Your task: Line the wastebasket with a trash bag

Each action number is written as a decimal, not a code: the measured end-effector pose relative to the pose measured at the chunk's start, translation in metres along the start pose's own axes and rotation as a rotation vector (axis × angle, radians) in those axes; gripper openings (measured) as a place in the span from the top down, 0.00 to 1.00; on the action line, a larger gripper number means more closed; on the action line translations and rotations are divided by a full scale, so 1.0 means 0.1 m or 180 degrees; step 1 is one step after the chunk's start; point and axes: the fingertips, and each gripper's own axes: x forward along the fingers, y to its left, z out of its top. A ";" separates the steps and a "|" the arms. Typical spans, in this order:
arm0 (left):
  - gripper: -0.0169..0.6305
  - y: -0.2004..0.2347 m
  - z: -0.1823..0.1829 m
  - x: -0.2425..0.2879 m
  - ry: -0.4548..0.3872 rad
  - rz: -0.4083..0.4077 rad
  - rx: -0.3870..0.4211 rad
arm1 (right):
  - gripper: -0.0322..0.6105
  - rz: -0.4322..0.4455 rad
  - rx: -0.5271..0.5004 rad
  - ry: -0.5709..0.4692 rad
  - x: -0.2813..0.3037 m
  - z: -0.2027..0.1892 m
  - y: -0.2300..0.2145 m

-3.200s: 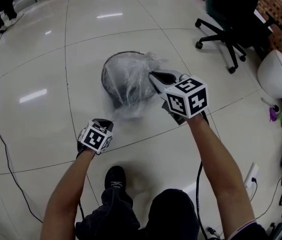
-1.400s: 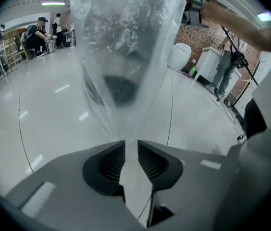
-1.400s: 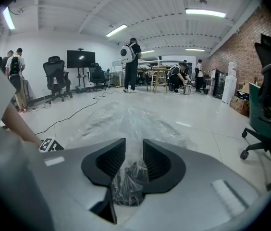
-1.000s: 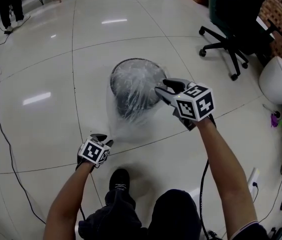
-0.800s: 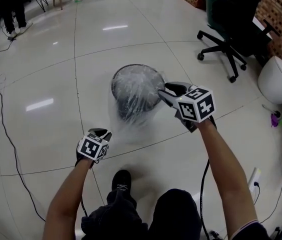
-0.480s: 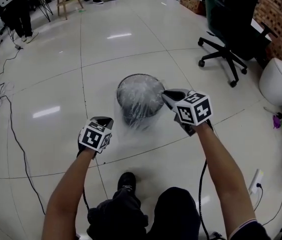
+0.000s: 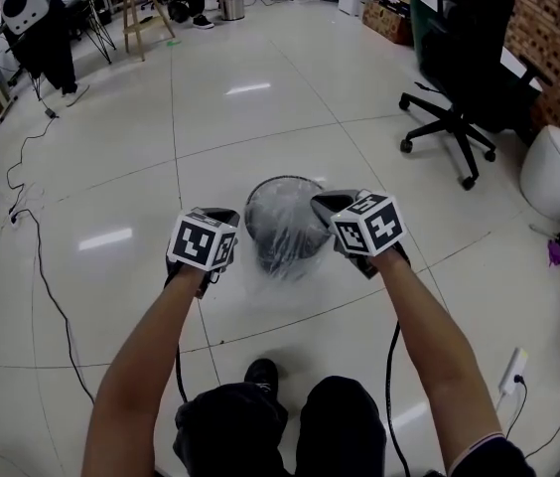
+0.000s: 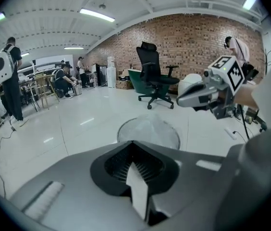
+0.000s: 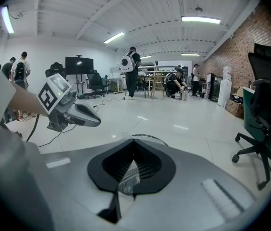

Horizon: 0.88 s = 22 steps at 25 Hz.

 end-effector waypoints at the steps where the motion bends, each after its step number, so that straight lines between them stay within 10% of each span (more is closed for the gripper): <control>1: 0.96 0.02 0.09 0.01 -0.0013 0.0008 -0.0043 | 0.95 0.0007 -0.0012 0.0033 0.03 0.02 0.00; 7: 0.96 -0.04 0.51 0.20 -0.0200 -0.0081 -0.0521 | 0.95 0.0051 0.0047 0.0228 0.31 0.12 -0.09; 22: 0.96 0.37 0.12 0.63 -0.0103 0.0106 -0.1110 | 0.95 0.0364 0.0240 0.1052 1.35 -0.21 -0.12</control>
